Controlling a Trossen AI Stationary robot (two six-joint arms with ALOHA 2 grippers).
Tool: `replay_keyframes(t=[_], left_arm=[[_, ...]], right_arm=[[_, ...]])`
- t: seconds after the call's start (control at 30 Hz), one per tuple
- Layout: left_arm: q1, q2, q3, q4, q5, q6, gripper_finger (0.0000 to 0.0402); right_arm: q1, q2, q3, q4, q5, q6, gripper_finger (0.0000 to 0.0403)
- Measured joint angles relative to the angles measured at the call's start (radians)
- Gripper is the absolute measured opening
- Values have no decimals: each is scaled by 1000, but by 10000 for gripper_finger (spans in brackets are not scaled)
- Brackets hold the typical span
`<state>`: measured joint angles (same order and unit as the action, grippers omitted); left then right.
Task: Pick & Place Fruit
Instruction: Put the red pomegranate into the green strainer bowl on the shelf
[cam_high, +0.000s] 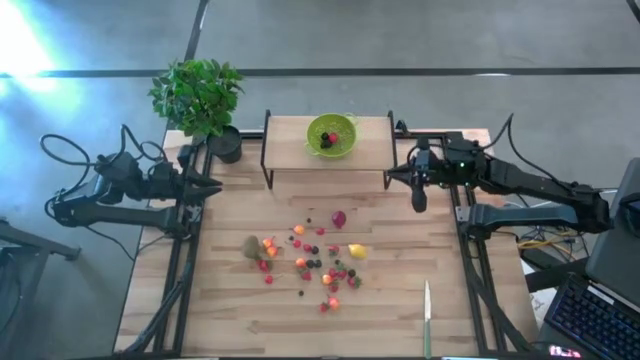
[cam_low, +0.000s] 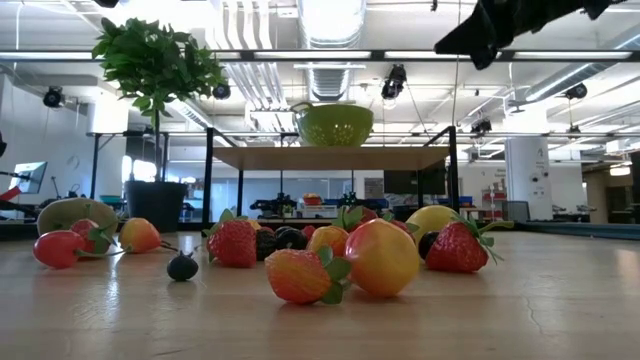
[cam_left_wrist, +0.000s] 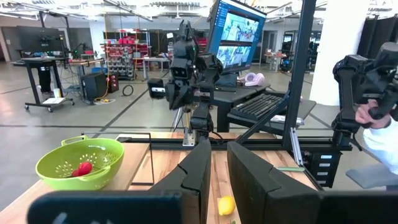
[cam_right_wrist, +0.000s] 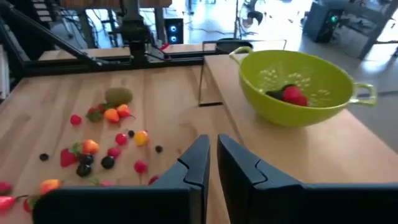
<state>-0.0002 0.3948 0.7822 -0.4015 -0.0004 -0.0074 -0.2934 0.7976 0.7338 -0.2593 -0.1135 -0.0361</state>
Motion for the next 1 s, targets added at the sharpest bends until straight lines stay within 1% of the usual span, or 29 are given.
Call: replay_keyframes(t=[0.1,0.17,0.3,0.43,0.6,0.63,0.73,0.77,0.83,0.93,1.0], left_arm=[[0,0,0,0,0,0,62],[0,0,0,0,0,0,62],[0,0,0,0,0,0,62],[0,0,0,0,0,0,62],[-1,0,0,0,0,0,62],[-1,0,0,0,0,0,62],[-1,0,0,0,0,0,62],[-1,0,0,0,0,0,62],[-1,0,0,0,0,0,62],[-1,0,0,0,0,0,62],[-1,0,0,0,0,0,62]], right_arm=[[19,13,-46,149,0,-4,17],[30,22,-68,245,5,24,11],[47,47,-101,385,10,45,10],[47,79,-104,374,8,62,18],[45,109,-104,368,9,-21,29],[45,112,-104,369,9,-17,31],[45,127,-104,438,11,70,38],[44,132,-104,460,11,75,40],[48,134,-104,485,12,55,45],[84,136,-106,505,14,47,52],[119,138,-119,542,44,26,57]])
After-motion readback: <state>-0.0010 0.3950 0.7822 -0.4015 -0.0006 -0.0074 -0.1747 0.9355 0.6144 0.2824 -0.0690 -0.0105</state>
